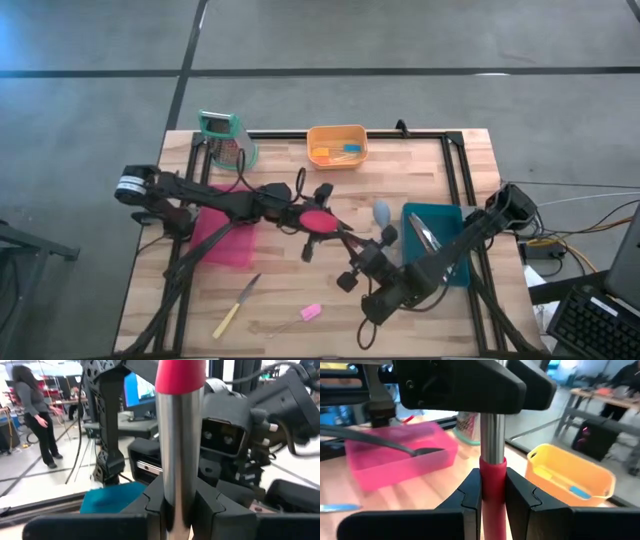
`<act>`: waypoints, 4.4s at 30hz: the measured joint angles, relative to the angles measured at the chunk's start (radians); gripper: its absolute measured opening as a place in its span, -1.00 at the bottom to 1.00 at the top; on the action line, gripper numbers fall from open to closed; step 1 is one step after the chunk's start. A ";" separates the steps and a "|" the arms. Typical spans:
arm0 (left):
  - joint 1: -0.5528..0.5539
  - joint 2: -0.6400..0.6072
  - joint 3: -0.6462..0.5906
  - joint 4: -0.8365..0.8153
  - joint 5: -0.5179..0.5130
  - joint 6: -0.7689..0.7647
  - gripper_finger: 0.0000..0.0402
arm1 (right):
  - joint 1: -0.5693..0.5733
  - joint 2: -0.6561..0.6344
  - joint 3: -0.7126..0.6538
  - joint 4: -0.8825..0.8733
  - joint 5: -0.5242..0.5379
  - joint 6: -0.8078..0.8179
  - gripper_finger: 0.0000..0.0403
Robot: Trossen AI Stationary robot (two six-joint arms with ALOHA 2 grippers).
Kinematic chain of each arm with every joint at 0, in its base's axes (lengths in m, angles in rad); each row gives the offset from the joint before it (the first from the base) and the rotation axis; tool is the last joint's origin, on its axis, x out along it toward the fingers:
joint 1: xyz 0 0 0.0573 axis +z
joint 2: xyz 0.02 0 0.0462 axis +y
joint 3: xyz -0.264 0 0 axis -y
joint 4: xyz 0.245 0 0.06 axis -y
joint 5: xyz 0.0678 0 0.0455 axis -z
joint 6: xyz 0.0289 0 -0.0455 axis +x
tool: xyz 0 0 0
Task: Pick & Place Kitchen Items
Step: Put the red serving spoon into the pink bin
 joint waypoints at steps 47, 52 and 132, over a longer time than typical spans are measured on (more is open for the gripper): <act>-0.351 -0.243 0.370 -1.571 -0.893 -0.389 -0.76 | -0.084 -0.162 -0.394 1.038 -1.213 -0.869 -0.99; -0.363 -0.265 0.436 -1.713 -0.922 -0.553 -0.76 | -0.031 -0.311 -0.505 0.960 -1.130 -0.847 -0.98; 0.126 -0.387 -0.265 -1.991 0.160 -0.972 -0.76 | 0.055 -1.044 -0.801 0.431 -0.520 -0.730 -0.96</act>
